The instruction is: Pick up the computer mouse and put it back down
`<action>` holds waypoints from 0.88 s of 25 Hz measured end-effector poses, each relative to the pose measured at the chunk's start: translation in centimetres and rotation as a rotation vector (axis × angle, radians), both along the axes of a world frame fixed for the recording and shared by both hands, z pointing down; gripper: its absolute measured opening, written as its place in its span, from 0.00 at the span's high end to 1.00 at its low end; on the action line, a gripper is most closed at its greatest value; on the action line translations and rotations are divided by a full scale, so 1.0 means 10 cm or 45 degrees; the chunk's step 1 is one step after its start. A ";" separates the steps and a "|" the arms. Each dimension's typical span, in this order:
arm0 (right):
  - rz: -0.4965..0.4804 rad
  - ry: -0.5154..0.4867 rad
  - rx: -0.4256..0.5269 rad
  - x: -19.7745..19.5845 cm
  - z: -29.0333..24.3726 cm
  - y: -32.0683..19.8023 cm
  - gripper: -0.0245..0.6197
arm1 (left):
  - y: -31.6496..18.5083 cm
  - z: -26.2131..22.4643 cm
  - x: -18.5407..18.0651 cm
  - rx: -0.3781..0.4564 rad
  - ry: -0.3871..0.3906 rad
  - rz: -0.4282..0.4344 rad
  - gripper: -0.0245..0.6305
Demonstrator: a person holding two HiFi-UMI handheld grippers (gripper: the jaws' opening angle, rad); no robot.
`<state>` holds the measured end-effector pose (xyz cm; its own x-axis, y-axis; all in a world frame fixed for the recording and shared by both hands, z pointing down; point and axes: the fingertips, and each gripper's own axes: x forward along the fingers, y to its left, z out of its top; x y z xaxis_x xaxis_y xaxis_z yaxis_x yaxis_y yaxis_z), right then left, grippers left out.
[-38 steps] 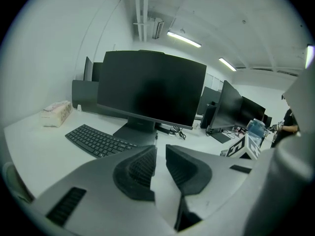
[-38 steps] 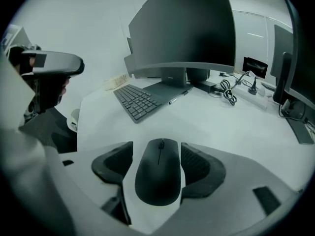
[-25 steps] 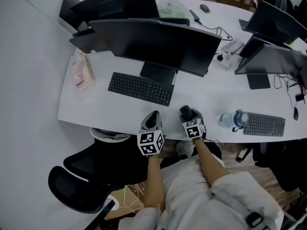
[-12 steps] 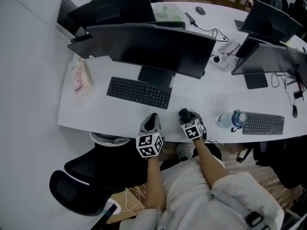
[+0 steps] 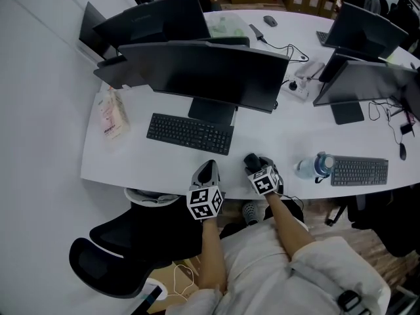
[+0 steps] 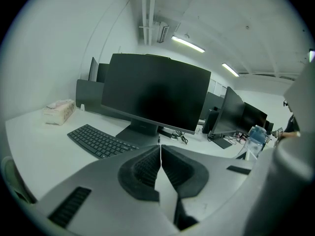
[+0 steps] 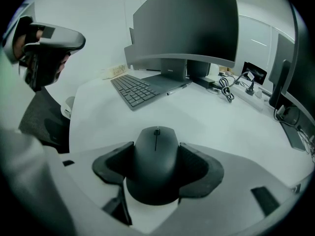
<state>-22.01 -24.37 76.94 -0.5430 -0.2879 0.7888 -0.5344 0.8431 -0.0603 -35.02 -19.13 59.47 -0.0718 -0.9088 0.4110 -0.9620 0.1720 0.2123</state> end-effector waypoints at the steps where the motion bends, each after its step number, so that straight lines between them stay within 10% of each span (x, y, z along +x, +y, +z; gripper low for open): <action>1: -0.004 -0.005 0.002 -0.01 -0.02 0.01 0.50 | 0.00 0.00 0.01 0.000 -0.001 0.004 0.93; 22: 0.043 -0.312 0.127 -0.03 -1.12 -0.12 0.50 | 0.04 -0.16 0.24 0.080 0.020 0.046 0.93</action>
